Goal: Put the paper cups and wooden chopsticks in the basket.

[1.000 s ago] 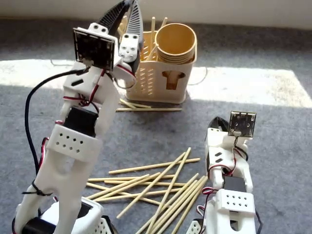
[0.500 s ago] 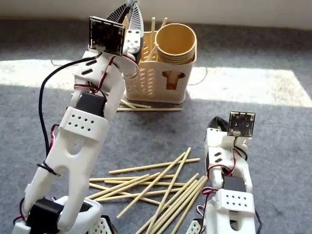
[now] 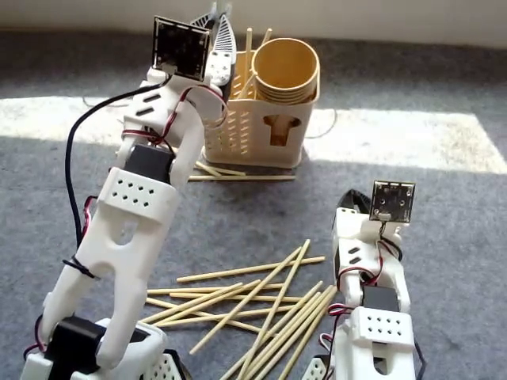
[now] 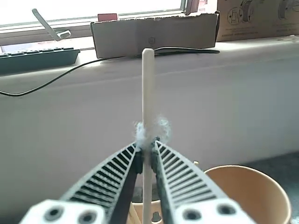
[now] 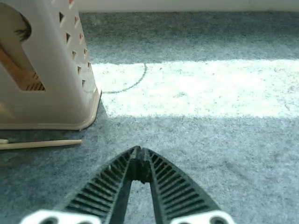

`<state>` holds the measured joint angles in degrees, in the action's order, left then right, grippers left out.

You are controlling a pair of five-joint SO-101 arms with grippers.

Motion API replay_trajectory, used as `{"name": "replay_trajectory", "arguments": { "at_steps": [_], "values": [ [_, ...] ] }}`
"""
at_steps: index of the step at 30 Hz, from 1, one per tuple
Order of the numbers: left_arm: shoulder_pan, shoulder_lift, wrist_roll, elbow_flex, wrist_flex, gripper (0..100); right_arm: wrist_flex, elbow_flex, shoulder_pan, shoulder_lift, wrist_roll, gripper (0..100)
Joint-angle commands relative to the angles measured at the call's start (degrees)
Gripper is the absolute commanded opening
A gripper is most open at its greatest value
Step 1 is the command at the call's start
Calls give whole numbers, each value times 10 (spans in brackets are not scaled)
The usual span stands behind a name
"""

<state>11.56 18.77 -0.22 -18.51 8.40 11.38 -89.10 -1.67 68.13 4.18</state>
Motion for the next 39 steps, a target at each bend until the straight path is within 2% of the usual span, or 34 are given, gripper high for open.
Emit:
{"name": "replay_trajectory", "arguments": {
  "at_steps": [1,5,19,22,35,39],
  "values": [
    [-4,3,4,43,36,69,-18,3,7,6,7,10],
    [-4,3,4,58,69,90,-18,3,7,6,7,10],
    [-21,8,3,58,75,98,-18,3,7,6,7,10],
    [-29,8,3,70,96,98,-18,3,7,6,7,10],
    [-30,9,1,175,313,98,-18,3,7,6,7,10],
    [-67,9,2,175,382,98,-18,3,7,6,7,10]
  ]
}}
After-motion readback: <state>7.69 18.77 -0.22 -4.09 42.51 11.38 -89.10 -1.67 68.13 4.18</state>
